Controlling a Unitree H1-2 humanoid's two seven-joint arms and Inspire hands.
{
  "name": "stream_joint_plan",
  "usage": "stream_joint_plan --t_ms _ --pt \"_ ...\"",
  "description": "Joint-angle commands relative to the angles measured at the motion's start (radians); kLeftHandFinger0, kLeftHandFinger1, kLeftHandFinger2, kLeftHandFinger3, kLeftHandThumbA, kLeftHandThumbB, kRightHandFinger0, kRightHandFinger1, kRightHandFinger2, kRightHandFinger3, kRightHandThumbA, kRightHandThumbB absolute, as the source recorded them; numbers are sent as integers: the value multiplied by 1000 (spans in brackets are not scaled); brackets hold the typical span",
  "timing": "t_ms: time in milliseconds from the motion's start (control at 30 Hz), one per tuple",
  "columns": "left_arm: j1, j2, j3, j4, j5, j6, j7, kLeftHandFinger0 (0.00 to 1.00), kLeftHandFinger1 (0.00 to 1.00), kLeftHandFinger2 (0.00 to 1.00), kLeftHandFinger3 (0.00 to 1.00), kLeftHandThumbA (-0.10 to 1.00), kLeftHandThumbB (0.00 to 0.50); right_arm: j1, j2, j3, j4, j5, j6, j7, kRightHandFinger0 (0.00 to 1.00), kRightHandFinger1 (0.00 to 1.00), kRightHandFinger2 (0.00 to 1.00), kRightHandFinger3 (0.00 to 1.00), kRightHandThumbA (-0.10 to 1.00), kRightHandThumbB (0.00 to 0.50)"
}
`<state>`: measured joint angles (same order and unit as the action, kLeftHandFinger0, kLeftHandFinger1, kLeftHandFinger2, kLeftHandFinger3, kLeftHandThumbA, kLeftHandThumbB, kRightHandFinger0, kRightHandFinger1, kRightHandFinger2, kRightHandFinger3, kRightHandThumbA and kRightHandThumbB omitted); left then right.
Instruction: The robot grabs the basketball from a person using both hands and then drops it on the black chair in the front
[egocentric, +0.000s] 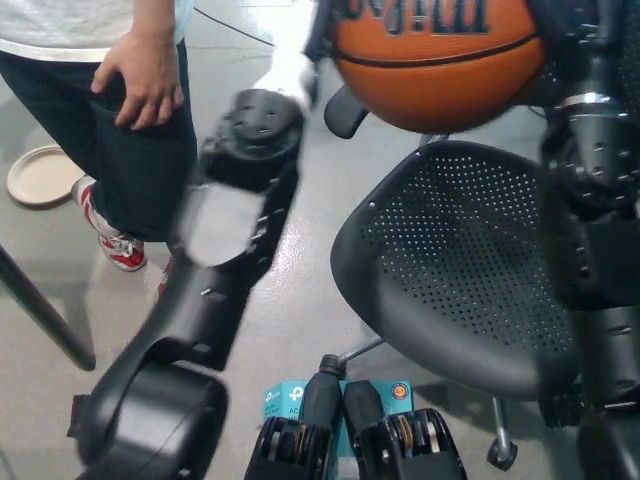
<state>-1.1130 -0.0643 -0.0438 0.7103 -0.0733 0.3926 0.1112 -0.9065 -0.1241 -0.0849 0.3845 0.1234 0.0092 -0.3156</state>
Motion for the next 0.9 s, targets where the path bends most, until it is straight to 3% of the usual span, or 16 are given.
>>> stream_joint_plan --t_ms 0,100,133,267,367,433,567,633,733,800,867 --pt "-245 -162 -29 192 -40 -316 -176 1000 1000 1000 1000 1000 232 -101 -20 4 27 52 74 131 1000 1000 1000 1000 1000 156" --pt "-287 -177 7 302 -64 -316 -196 1000 1000 1000 1000 1000 293 -97 -33 -11 63 62 81 129 1000 1000 1000 1000 1000 184" --pt "-306 -187 -4 371 -41 -384 -191 1000 1000 1000 1000 1000 244 -89 -53 -10 89 52 56 139 1000 1000 1000 1000 1000 224" --pt "-337 -192 -29 473 -3 -408 -201 1000 1000 1000 1000 1000 211 -77 -99 -2 174 60 -25 215 1000 1000 1000 1000 1000 198" --pt "-331 -181 -45 490 18 -366 -191 1000 1000 1000 1000 1000 260 -67 -136 -9 195 86 44 268 1000 1000 1000 1000 1000 197" --pt "-308 -155 -55 482 33 -352 -172 1000 1000 1000 1000 1000 276 -51 -174 -25 194 89 79 270 1000 1000 1000 1000 1000 175" --pt "-278 -65 -44 486 30 -332 -168 1000 1000 1000 1000 1000 311 -45 -293 -84 276 99 57 283 1000 1000 1000 1000 1000 201" --pt "-271 -9 -44 502 36 -366 -178 1000 1000 1000 1000 1000 274 -37 -354 -101 308 84 36 281 1000 1000 1000 1000 1000 228" --pt "-280 55 -46 525 42 -388 -195 1000 1000 1000 1000 1000 306 -20 -424 -93 300 57 49 300 1000 1000 1000 1000 1000 255" --pt "-284 106 -36 538 36 -417 -198 1000 1000 1000 1000 1000 284 -18 -468 -95 304 57 64 313 1000 1000 1000 1000 1000 269" --pt "-288 140 -39 538 42 -417 -199 1000 1000 1000 1000 1000 294 -4 -494 -103 282 65 72 326 1000 1000 1000 1000 1000 267"
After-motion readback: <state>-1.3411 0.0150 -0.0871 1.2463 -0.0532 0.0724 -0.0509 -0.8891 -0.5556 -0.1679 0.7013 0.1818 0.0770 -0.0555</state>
